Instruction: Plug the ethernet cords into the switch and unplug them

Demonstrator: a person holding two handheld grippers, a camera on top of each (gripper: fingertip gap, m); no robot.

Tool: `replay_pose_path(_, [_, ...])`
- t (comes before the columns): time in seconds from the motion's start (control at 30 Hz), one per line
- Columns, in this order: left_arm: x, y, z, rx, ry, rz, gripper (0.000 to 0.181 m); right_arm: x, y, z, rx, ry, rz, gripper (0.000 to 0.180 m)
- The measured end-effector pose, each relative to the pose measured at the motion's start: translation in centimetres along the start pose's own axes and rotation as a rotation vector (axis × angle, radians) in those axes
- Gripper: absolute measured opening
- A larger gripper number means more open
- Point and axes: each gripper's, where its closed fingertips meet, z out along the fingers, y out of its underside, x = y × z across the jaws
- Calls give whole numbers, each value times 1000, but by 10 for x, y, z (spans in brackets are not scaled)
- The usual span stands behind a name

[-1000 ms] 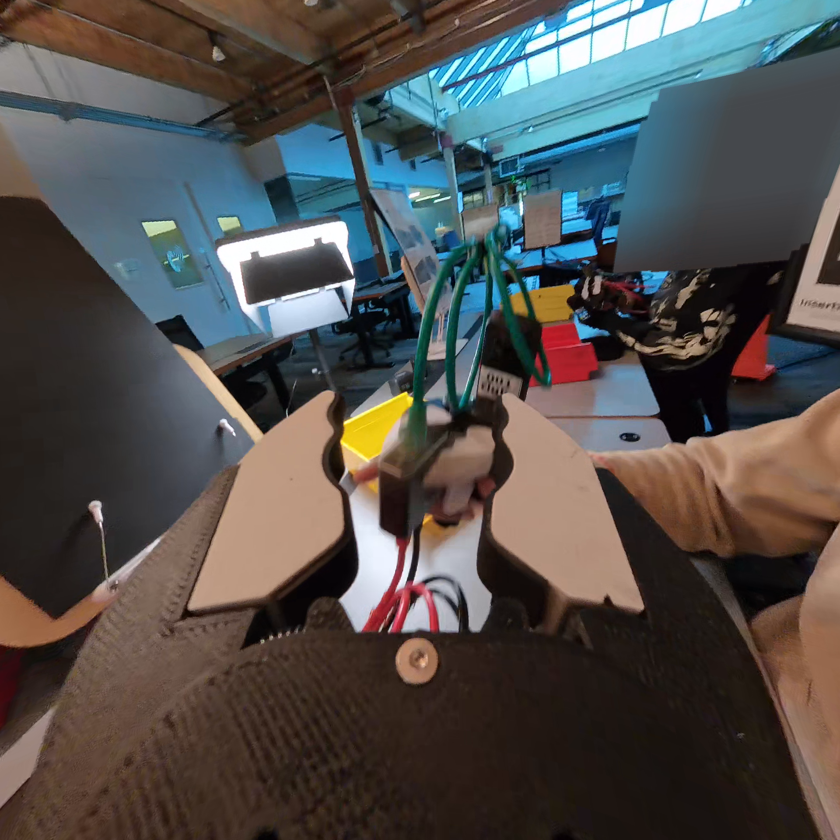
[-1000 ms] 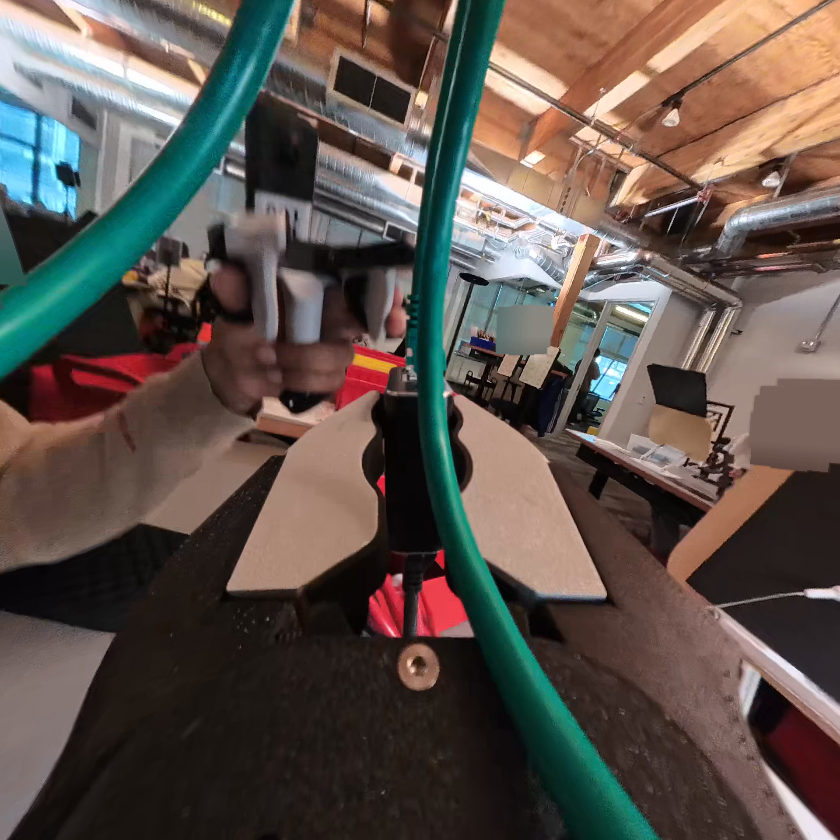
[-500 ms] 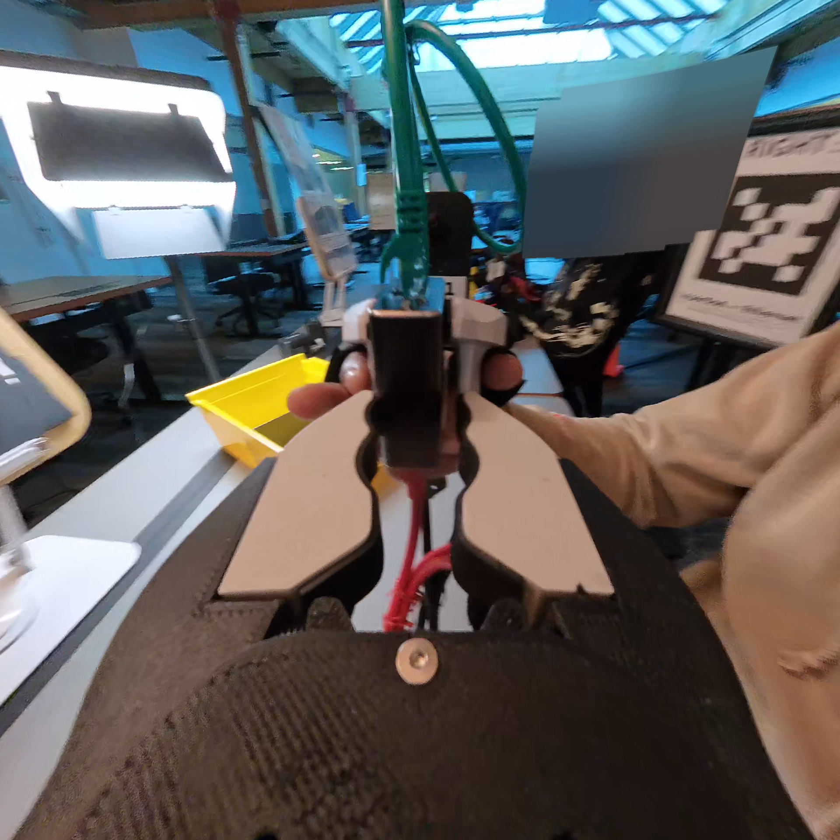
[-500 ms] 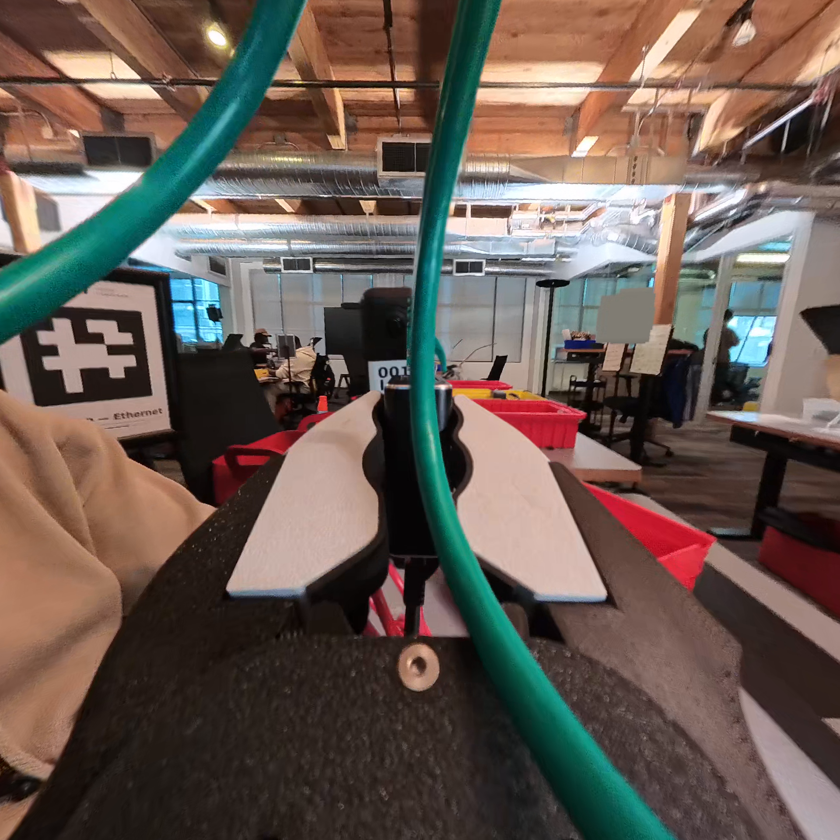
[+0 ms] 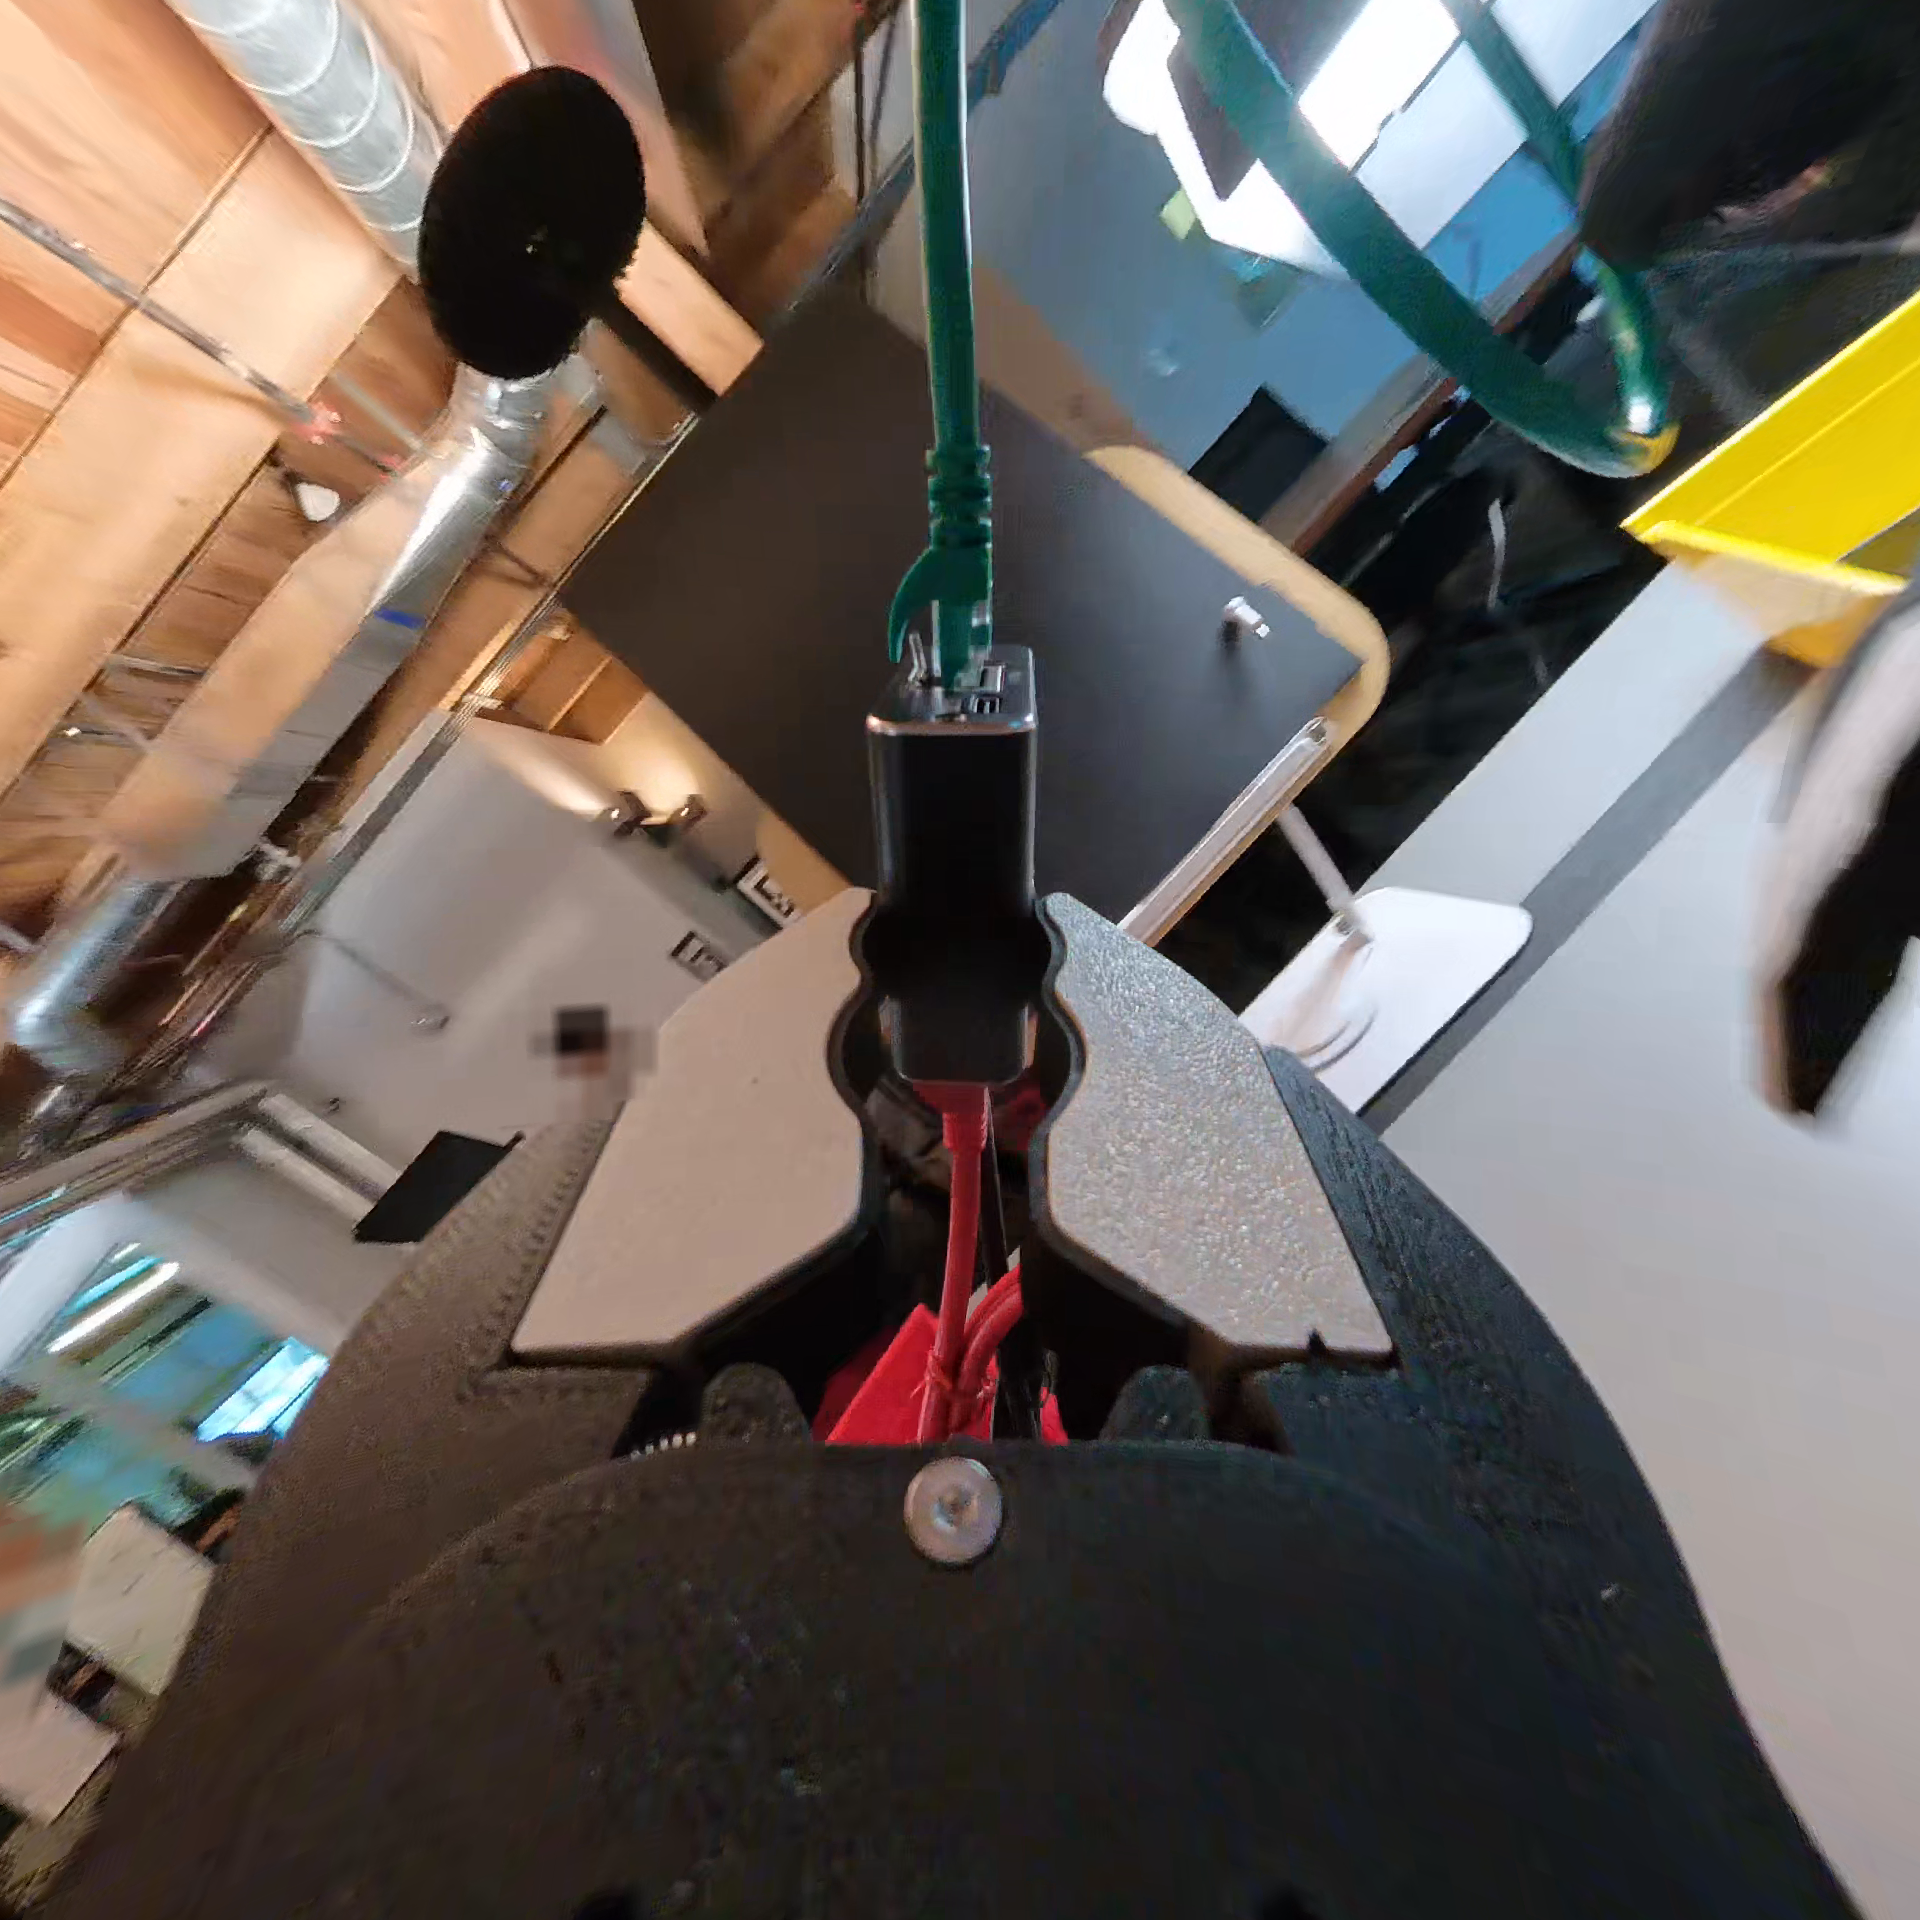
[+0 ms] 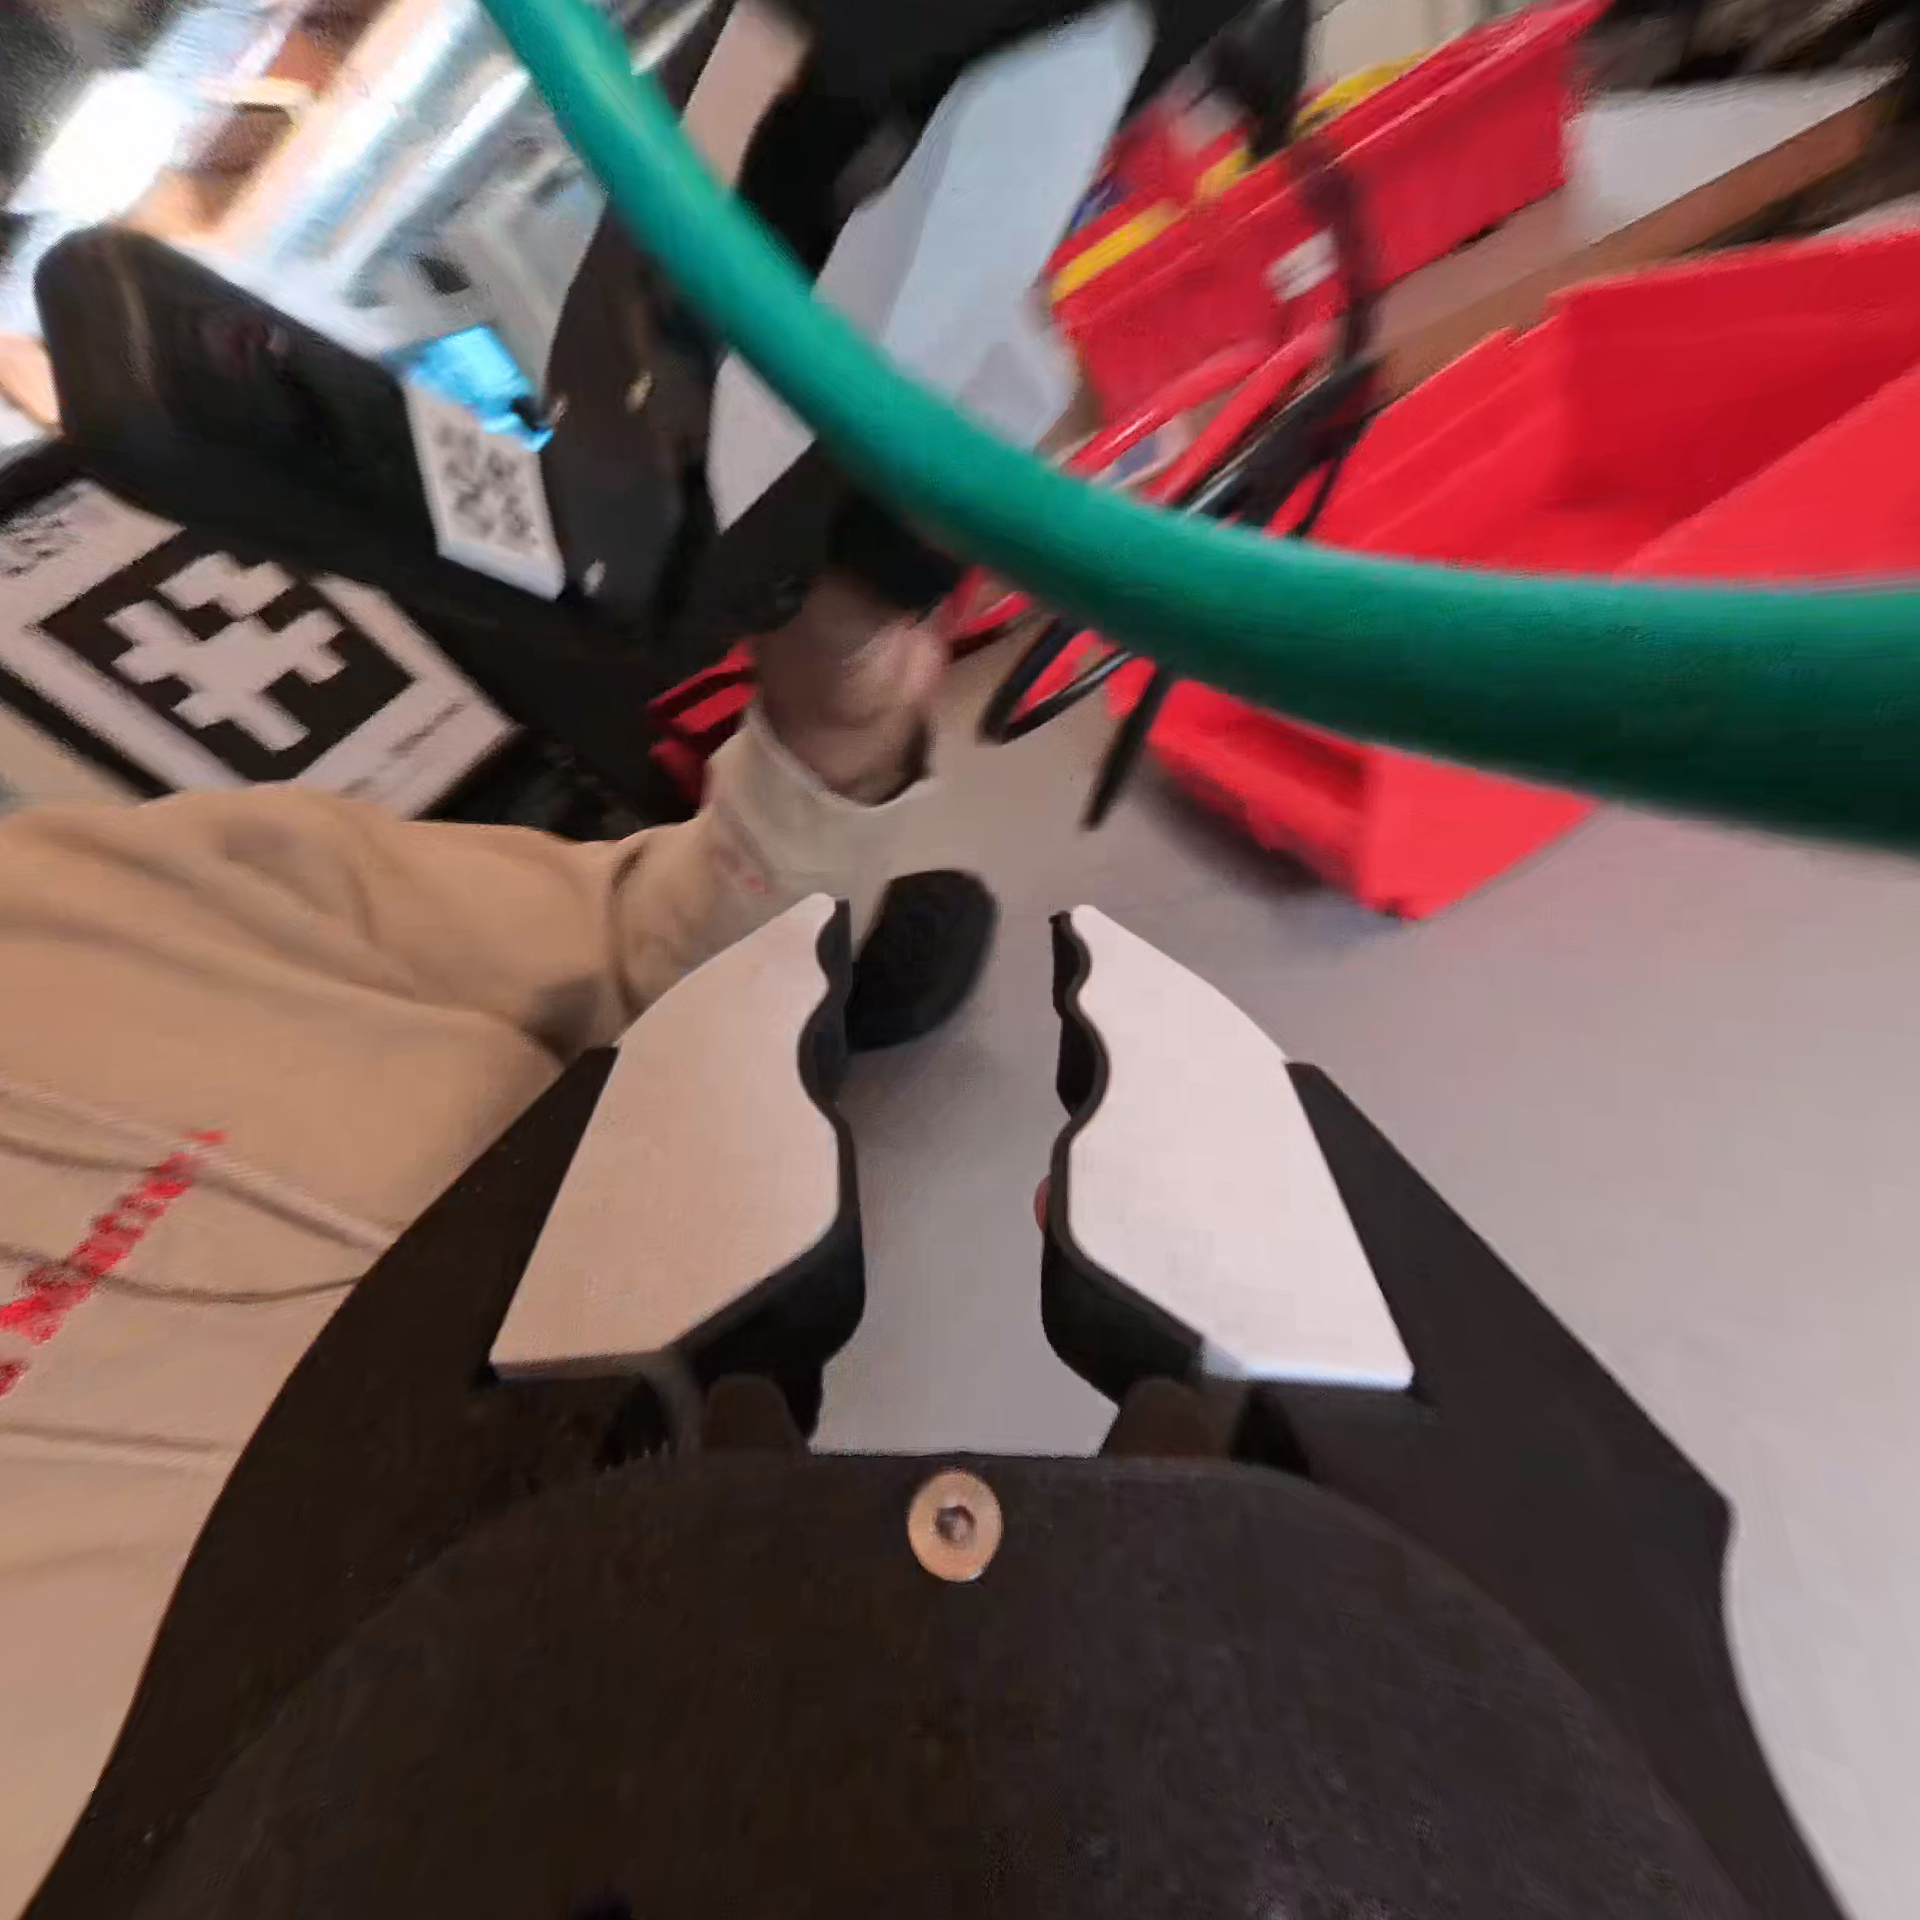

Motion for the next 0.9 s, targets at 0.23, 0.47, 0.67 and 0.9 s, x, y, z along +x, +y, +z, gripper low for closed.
replay_pose_path(0.23, [-24, 44, 8, -165, -71, -19, 25, -77, 22, 93, 96, -400, 14, 50])
replay_pose_path(0.47, [-29, 54, 8, -203, -127, 91, 25, -65, -18, 97, 463, -28, -121, 53])
replay_pose_path(0.67, [-9, 33, 8, -93, -187, 294, 25, -10, -74, -4, 727, 295, 29, 56])
replay_pose_path(0.9, [77, -17, -3, 159, -83, 539, 25, 17, -75, -32, 649, 309, 192, 49])
